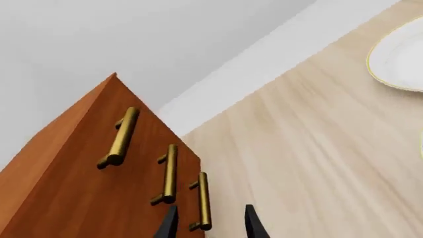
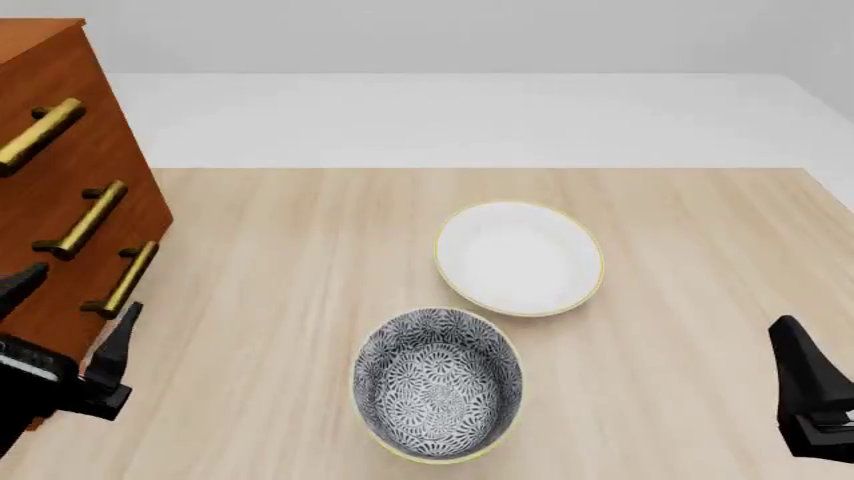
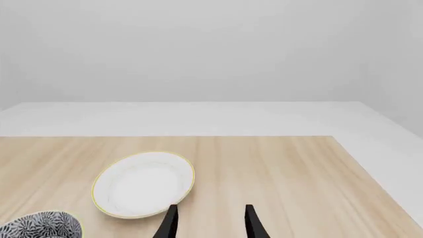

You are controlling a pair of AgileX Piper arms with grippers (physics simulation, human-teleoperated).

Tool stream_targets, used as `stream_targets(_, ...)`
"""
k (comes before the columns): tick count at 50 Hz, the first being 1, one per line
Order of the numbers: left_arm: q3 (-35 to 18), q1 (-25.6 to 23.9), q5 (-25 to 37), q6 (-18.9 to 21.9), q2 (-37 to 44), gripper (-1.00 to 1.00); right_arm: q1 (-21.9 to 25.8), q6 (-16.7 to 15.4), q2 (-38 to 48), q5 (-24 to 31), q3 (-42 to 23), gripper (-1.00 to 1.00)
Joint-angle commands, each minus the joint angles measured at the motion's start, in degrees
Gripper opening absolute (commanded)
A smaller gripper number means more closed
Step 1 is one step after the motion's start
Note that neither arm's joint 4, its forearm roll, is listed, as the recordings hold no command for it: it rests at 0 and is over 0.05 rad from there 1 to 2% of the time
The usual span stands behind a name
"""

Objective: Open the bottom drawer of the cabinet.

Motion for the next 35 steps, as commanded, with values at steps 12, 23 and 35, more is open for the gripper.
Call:
stream_targets(12, 3.1, 1.32, -17.06, 20.58, 19.88, 1.0, 0.0, 0.0, -0.01, 0.02, 0.0, 1.0)
stream_targets(23, 3.11, 0.88, -25.46, 23.77, 30.95, 1.0, 0.01, 0.01, -0.04, 0.06, -0.01, 1.0)
stream_targets(35, 3.1, 0.47, -31.14, 29.83, 39.15, 1.0, 0.02, -0.01, -0.06, 0.08, -0.01, 1.0)
